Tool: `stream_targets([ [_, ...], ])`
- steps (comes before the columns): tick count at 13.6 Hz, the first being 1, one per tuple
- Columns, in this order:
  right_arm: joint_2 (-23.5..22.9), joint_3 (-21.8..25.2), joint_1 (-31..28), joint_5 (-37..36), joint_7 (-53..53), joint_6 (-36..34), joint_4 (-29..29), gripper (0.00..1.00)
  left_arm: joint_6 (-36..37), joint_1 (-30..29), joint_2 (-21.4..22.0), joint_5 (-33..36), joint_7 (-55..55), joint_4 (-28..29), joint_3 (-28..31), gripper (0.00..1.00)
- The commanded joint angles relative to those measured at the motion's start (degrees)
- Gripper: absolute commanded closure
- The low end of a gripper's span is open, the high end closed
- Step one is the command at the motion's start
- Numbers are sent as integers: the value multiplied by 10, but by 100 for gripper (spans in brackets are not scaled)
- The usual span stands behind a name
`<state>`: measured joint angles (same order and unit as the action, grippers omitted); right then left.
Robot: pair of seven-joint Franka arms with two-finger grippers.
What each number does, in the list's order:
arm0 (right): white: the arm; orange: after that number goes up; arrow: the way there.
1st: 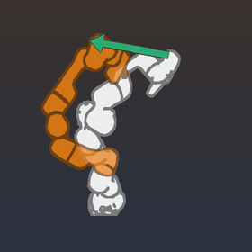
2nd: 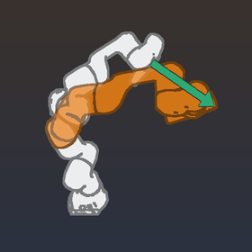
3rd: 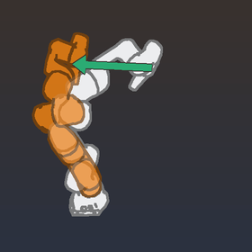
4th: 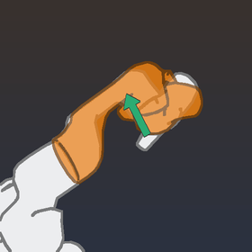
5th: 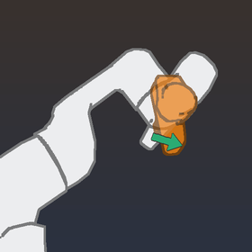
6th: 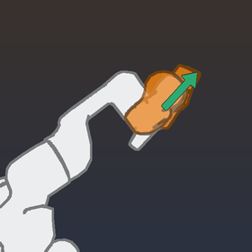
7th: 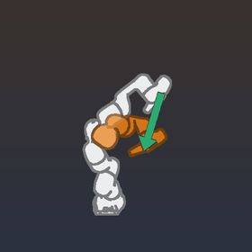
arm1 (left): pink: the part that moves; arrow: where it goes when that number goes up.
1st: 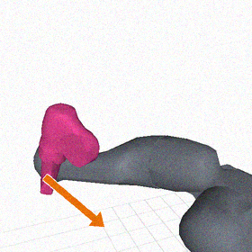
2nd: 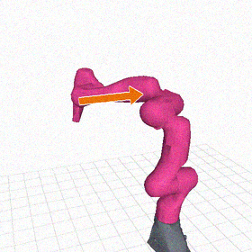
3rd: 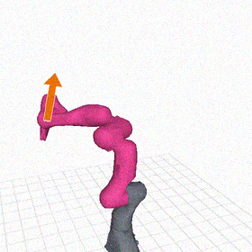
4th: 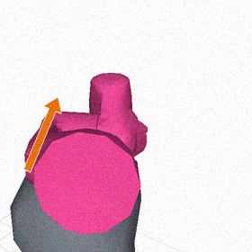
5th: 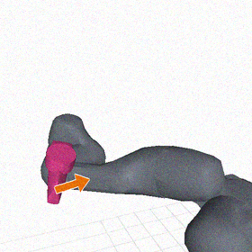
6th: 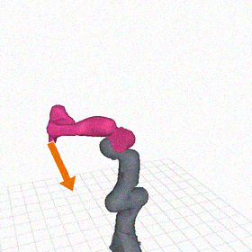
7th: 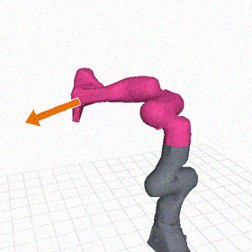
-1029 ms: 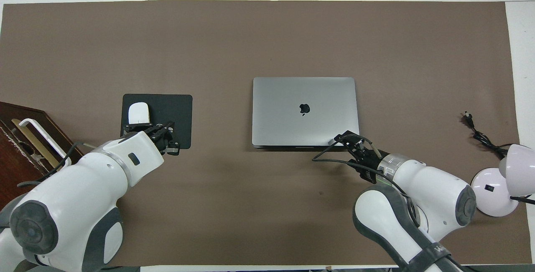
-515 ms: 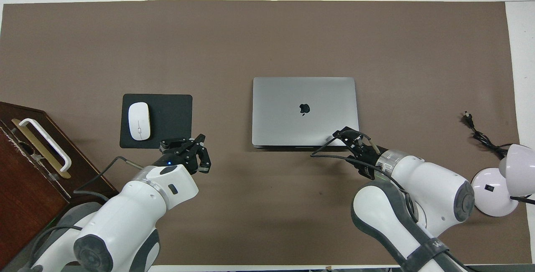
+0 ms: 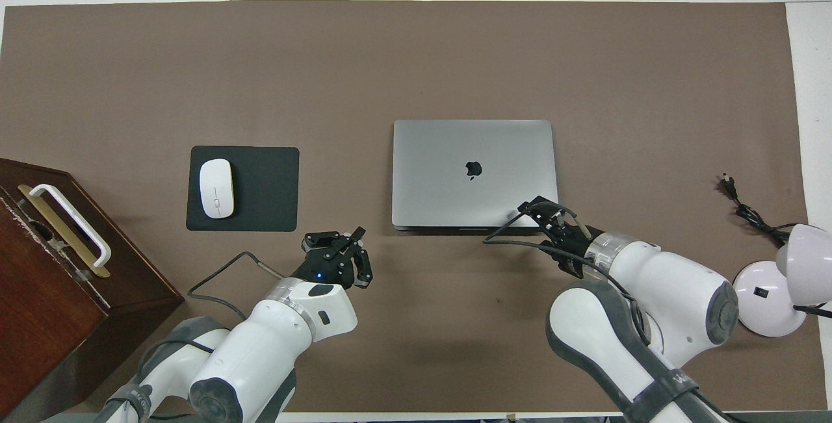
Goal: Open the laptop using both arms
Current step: 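Move the left gripper past the mouse pad to the laptop's front corner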
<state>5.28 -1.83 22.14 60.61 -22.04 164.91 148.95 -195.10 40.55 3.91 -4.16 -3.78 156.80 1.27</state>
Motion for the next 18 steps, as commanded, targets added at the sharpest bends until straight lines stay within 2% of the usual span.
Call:
stream_targets([
  [1, -12, -1, 0, 21, 27, 12, -11, 0, -47, 30, -20, -8, -3, 12, 9, 100],
  [5, -18, -2, 0, 22, 30, 13, -16, 0, -57, 40, -63, -6, -4, -6, 9, 100],
  [9, -20, -2, 0, 21, 30, 13, -18, 0, -57, 40, -116, 0, -4, -54, 9, 100],
  [14, -33, -1, -1, 22, 31, 13, -35, 0, -57, 35, -156, 0, -4, -97, 10, 100],
  [18, -36, -2, -1, 21, 31, 13, -38, 0, -57, 31, -165, 6, -4, -112, 10, 100],
])
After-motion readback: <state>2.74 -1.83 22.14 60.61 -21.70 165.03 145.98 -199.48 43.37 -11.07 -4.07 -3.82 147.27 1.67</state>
